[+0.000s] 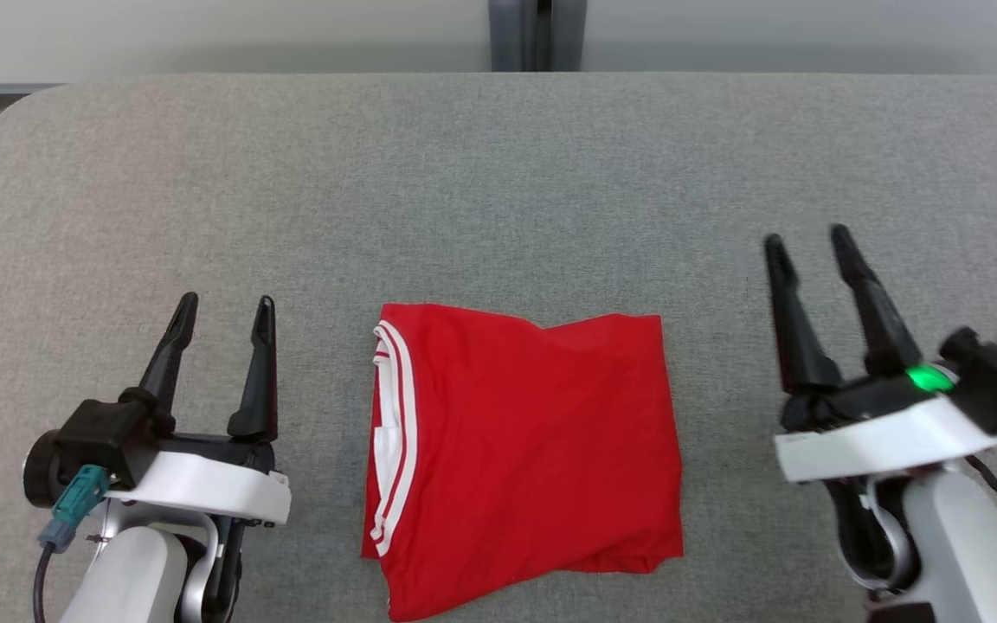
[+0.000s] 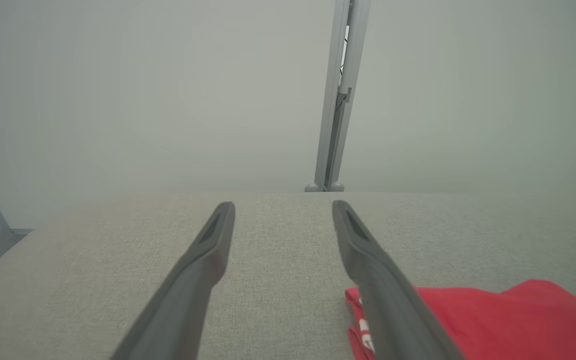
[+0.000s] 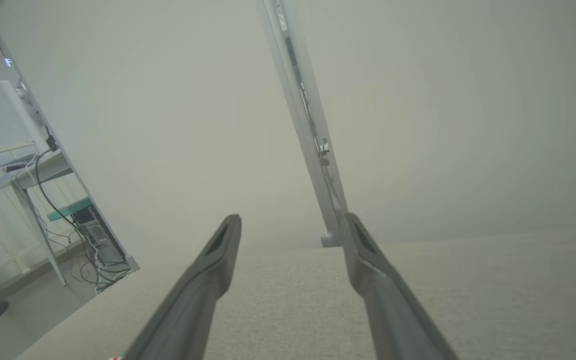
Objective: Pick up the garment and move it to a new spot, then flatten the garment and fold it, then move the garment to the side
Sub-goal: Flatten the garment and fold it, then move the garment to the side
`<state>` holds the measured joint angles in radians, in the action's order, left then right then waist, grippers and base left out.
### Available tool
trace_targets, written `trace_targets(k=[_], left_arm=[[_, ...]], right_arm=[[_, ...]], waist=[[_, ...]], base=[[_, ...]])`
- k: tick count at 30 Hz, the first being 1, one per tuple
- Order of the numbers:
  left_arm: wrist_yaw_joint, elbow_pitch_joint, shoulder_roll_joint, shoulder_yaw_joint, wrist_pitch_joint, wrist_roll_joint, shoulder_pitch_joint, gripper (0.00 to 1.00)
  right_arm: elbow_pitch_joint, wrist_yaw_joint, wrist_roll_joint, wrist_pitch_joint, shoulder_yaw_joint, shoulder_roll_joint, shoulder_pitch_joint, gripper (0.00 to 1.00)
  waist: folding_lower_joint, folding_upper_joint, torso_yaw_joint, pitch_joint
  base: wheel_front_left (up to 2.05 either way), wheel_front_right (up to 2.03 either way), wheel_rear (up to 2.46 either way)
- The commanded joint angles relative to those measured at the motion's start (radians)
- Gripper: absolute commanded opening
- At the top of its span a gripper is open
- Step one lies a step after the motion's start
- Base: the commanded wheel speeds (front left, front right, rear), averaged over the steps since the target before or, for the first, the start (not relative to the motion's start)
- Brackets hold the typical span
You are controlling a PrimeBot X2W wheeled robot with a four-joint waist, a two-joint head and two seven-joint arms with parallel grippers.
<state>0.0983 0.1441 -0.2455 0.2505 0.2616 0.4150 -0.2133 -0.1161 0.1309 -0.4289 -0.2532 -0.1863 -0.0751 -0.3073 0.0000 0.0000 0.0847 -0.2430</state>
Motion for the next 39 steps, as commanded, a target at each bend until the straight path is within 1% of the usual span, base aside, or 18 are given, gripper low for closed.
trace_targets(k=[1,3,7,16,22,32,35,39], left_arm=[[0.008,-0.004,-0.011,-0.009,0.003,0.002,0.007,1.00],[0.012,-0.009,-0.014,-0.018,0.003,0.008,0.017,1.00],[0.018,-0.022,-0.021,-0.027,0.001,0.015,0.038,1.00],[0.037,-0.044,-0.031,-0.031,-0.020,0.027,0.089,1.00],[0.057,-0.045,-0.042,-0.025,-0.039,0.017,0.124,1.00],[0.069,-0.066,-0.049,-0.008,-0.062,0.010,0.133,1.00],[0.072,-0.071,-0.046,-0.004,-0.061,0.010,0.130,1.00],[0.071,-0.071,-0.040,0.005,-0.061,0.010,0.126,1.00]], right_arm=[[0.019,0.000,0.039,0.017,0.037,-0.012,0.038,1.00],[0.040,0.000,0.075,0.037,0.086,-0.013,0.081,1.00],[0.084,0.000,0.154,0.076,0.148,-0.012,0.159,1.00],[0.142,0.000,0.209,0.132,0.202,0.005,0.276,1.00],[0.157,0.000,0.225,0.160,0.224,0.016,0.327,1.00],[0.166,0.000,0.238,0.197,0.242,0.022,0.348,1.00],[0.154,0.000,0.239,0.223,0.228,0.022,0.341,1.00],[0.118,0.000,0.238,0.286,0.185,0.017,0.316,1.00]], waist=[[0.0000,0.0000,-0.012,0.011],[0.0000,0.0000,-0.022,0.020],[0.0000,0.0000,-0.040,0.042],[0.0000,0.0000,-0.052,0.081],[0.0000,0.0000,-0.051,0.109],[0.0000,0.0000,-0.030,0.127],[0.0000,0.0000,-0.012,0.130],[0.0000,0.0000,0.021,0.130]], base=[[0.00,0.00,0.00],[0.00,0.00,0.00],[0.00,0.00,0.00],[0.00,0.00,0.00],[0.00,0.00,0.00],[0.00,0.00,0.00],[0.00,0.00,0.00],[0.00,0.00,0.00]])
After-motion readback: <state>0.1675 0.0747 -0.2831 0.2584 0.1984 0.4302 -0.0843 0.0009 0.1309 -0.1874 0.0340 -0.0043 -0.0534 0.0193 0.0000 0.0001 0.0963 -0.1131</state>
